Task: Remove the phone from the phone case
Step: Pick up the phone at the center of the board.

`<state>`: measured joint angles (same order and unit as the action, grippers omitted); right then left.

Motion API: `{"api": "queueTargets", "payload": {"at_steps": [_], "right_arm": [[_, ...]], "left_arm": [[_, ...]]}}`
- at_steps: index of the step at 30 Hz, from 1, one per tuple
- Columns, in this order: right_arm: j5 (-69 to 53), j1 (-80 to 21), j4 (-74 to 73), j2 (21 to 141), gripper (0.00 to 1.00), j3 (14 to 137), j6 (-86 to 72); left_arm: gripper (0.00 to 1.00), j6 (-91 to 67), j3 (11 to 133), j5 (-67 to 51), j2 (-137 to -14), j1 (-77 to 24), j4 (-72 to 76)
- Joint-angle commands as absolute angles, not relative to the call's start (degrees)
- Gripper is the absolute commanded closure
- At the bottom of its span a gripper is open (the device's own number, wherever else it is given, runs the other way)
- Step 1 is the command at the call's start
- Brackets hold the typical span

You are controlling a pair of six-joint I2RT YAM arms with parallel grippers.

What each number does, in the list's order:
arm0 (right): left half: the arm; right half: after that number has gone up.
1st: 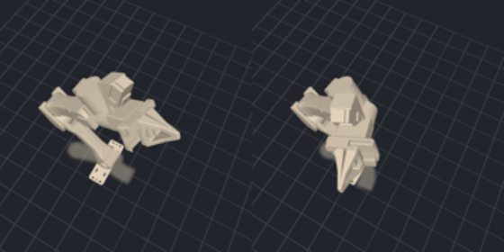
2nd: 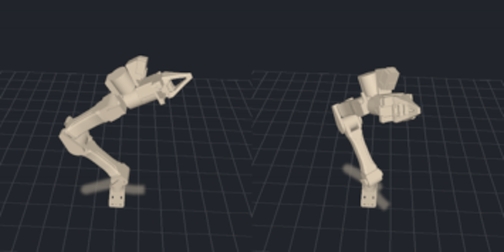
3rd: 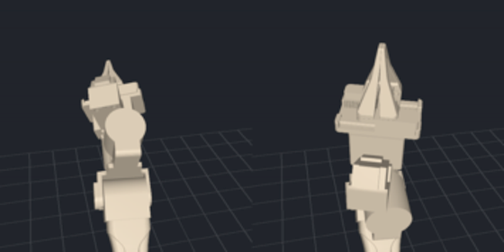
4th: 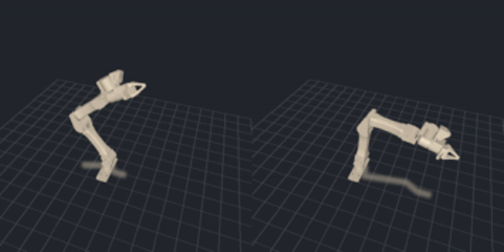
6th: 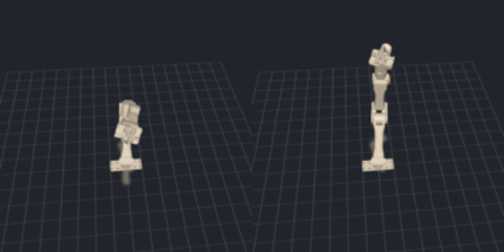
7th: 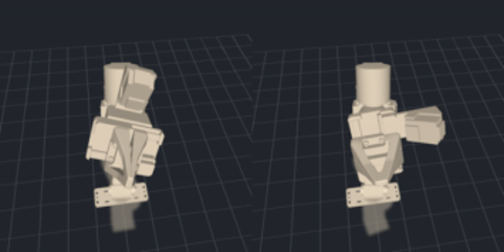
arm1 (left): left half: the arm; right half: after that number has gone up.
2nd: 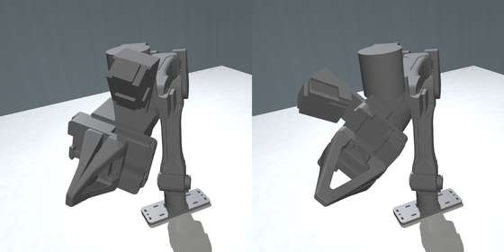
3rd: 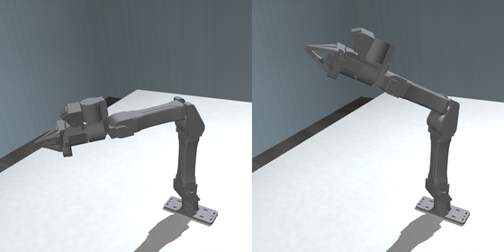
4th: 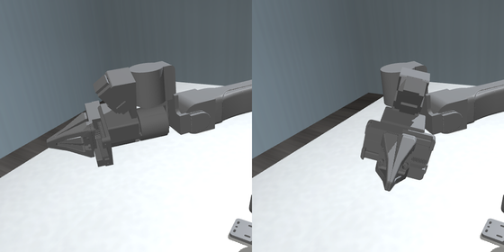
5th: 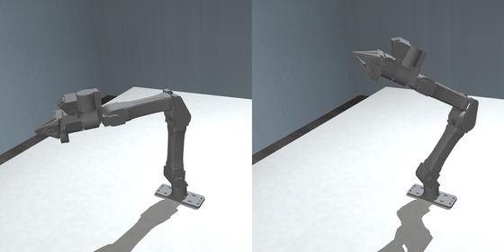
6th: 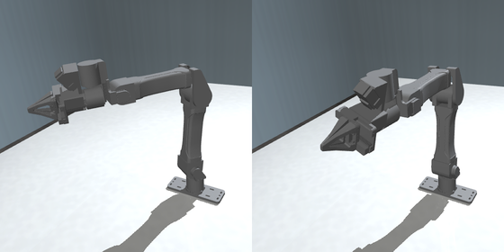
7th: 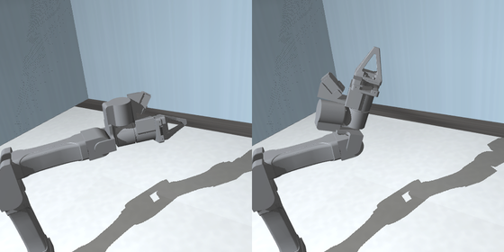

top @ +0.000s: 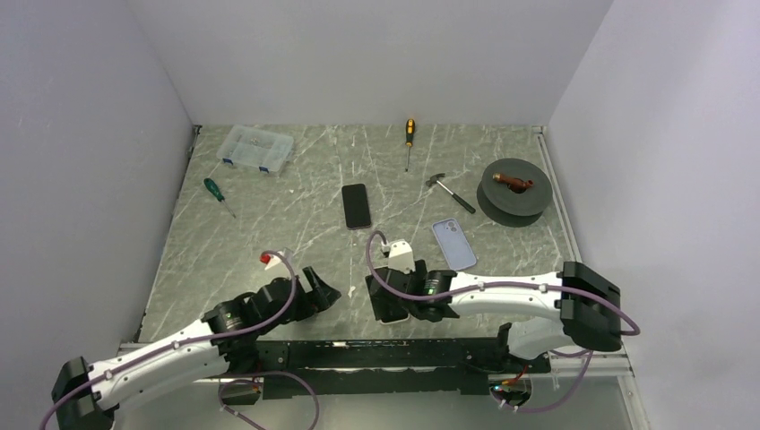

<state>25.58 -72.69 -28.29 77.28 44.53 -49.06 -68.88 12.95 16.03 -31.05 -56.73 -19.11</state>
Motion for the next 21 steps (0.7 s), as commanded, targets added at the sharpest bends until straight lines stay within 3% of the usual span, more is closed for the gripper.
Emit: {"api": "queueTargets", "payload": {"at_steps": [1, 21], "right_arm": [[27.5, -72.7, -31.0, 79.3, 0.0, 46.6, -48.8], [21.1, -70.3, -26.8, 86.0, 0.0, 47.0, -46.7]], "left_arm": [[0.1, -71.8, 13.2, 20.0, -24.6, -56.8, -26.1], [0.09, -71.1, 13.0, 18.1, -21.9, -56.8, -28.9]]}}
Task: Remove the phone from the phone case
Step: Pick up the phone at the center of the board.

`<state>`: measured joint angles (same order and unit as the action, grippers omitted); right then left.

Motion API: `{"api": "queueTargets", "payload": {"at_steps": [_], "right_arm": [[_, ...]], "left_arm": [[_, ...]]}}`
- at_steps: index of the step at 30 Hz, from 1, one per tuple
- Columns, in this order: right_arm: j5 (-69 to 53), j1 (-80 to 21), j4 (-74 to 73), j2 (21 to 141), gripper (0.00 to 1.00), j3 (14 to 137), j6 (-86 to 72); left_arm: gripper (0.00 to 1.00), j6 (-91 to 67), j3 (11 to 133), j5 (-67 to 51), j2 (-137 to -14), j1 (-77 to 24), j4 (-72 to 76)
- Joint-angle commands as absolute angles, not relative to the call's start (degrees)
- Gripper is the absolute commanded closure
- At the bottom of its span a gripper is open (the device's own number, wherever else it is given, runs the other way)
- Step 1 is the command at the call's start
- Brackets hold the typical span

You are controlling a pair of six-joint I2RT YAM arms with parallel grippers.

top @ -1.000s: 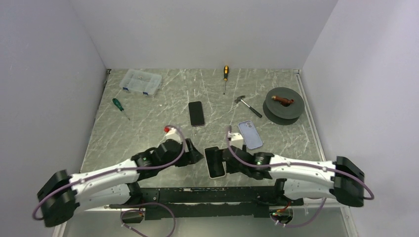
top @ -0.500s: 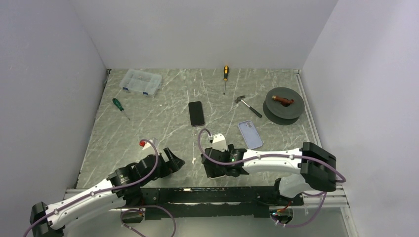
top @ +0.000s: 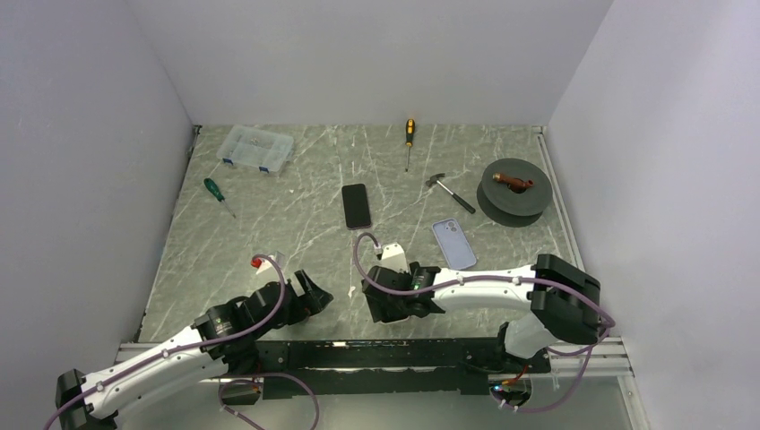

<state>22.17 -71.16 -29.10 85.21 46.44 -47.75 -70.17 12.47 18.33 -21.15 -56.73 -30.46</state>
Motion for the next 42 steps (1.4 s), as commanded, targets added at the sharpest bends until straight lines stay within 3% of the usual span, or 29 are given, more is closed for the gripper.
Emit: {"api": "queueTargets", "payload": {"at_steps": [1, 12, 24, 30, 33, 37, 42], "right_arm": [[20.9, -70.2, -26.5, 86.4, 0.0, 47.0, -46.6], [19.0, -68.7, -24.8, 89.2, 0.01, 46.0, -46.1], [17.0, -68.7, -25.7, 91.8, 0.1, 45.2, -45.8], [16.7, -68.7, -25.1, 90.7, 0.35, 44.6, -45.6], [17.3, -68.9, -25.7, 88.4, 0.54, 45.0, -44.9], [18.5, -70.0, -25.2, 81.7, 0.71, 45.0, -42.7], [20.4, -72.3, -23.6, 71.1, 1.0, 44.4, -38.7]], "left_arm": [[0.08, -71.1, 13.0, 18.0, -22.3, -56.8, -28.6], [0.09, -71.1, 13.5, 17.2, -24.5, -56.8, -27.5], [0.1, -71.1, 14.4, 18.0, -24.2, -56.8, -28.0], [0.1, -71.0, 14.7, 18.0, -24.9, -56.8, -27.8], [0.1, -70.4, 15.2, 18.2, -25.0, -56.8, -28.0], [0.1, -68.4, 16.2, 19.2, -24.2, -56.8, -27.3], [0.09, -63.4, 17.1, 20.9, -21.2, -56.8, -22.6]]}}
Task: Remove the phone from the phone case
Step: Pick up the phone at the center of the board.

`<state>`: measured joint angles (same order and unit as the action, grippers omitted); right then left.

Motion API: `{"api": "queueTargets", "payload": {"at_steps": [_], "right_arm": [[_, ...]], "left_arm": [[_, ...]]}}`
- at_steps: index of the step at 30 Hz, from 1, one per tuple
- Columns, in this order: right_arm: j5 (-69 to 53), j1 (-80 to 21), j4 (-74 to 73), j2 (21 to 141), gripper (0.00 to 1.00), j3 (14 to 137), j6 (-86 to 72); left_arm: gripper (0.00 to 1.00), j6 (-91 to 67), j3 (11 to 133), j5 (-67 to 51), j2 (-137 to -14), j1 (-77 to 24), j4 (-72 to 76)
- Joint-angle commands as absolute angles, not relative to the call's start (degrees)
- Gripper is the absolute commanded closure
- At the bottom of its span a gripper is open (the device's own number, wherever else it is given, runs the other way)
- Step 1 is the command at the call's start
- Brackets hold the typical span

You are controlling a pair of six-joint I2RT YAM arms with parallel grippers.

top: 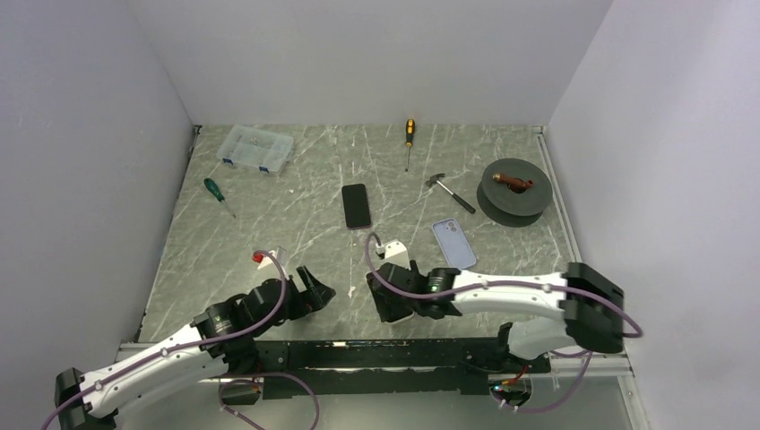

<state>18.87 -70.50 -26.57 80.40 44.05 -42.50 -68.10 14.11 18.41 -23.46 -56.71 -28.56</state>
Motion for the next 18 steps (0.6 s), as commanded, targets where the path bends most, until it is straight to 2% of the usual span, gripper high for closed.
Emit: {"api": "queueTargets", "payload": {"at_steps": [1, 7, 18], "right_arm": [[20.7, -72.8, -23.4, 69.4, 1.0, 44.2, -38.1], [24.2, -75.1, -23.7, 62.6, 1.0, 42.1, -37.0], [29.3, -79.4, -20.3, 57.1, 1.0, 40.1, -36.0]], "left_arm": [[0.09, -62.0, 17.2, 21.1, -20.7, -56.8, -21.2], [0.03, -57.4, 19.0, 19.8, -21.6, -56.8, -12.8], [0.01, -54.6, 27.3, 6.8, -39.3, -56.7, -3.3]]}}
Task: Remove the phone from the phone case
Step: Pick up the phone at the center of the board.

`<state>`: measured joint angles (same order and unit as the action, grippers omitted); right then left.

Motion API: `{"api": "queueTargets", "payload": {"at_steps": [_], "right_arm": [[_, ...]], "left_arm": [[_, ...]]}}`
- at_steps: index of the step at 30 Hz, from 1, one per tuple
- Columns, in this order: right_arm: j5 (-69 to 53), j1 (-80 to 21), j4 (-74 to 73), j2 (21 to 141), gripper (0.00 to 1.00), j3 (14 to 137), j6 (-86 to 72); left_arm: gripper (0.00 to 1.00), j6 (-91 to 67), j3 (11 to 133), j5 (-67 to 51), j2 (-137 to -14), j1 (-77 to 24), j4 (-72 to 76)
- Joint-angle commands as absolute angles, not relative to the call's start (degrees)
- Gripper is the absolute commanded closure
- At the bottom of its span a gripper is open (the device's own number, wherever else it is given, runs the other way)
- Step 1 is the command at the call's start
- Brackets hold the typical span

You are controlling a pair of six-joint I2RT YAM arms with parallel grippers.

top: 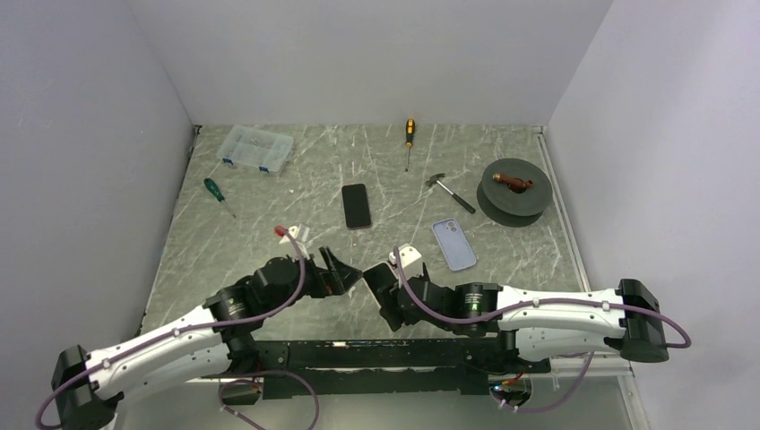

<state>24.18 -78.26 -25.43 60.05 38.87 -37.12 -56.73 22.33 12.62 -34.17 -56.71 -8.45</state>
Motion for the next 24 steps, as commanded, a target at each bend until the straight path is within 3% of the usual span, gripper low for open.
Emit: {"api": "queueTargets", "payload": {"at_steps": [1, 24], "right_arm": [[29.7, -79.6, -20.3, 57.0, 1.0, 40.2, -35.9], [31.8, -81.8, -17.0, 52.6, 1.0, 39.8, -34.5]], "left_arm": [[0.01, -55.0, 28.1, 6.3, -40.7, -56.7, -3.6], [0.04, -60.9, 27.5, 0.5, -55.3, -55.8, 9.9]]}}
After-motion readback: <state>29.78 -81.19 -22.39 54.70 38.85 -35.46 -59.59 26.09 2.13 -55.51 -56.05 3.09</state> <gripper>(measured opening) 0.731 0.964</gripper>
